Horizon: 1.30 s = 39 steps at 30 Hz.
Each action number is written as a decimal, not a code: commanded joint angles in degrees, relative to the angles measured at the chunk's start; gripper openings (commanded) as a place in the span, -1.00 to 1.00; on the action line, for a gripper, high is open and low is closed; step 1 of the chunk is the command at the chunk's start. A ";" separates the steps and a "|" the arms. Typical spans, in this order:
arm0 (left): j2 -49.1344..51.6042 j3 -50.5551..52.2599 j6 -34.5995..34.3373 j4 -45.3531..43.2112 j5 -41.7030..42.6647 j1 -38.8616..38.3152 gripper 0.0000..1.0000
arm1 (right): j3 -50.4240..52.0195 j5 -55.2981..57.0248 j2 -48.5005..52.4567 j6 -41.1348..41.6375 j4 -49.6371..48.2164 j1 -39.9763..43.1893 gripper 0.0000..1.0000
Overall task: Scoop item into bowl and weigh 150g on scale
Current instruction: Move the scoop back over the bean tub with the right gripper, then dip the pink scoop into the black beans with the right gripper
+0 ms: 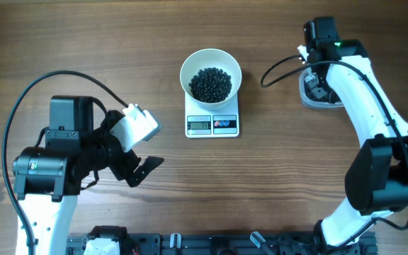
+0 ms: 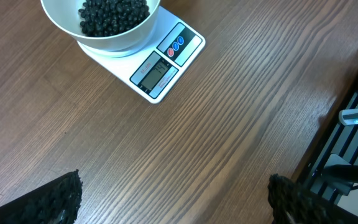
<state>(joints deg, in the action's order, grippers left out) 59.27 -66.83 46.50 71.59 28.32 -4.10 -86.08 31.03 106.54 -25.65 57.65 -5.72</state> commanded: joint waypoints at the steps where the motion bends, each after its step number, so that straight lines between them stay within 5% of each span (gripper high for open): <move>1: -0.04 -1.07 1.29 -0.17 0.07 -0.24 0.99 | -0.90 -5.25 1.51 -0.11 0.24 0.11 -0.91; 16: -0.04 -1.07 1.29 -0.17 0.07 -0.24 1.00 | -1.46 -22.75 0.90 5.38 2.67 5.51 -0.91; 39: -0.04 -1.07 1.29 -0.17 0.07 -0.24 1.00 | -2.21 -53.72 0.59 12.33 6.12 24.48 -0.91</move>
<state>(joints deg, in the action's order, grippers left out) 59.27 -66.83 46.50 71.59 28.32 -4.10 -88.14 -13.85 106.67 -14.33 62.57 16.51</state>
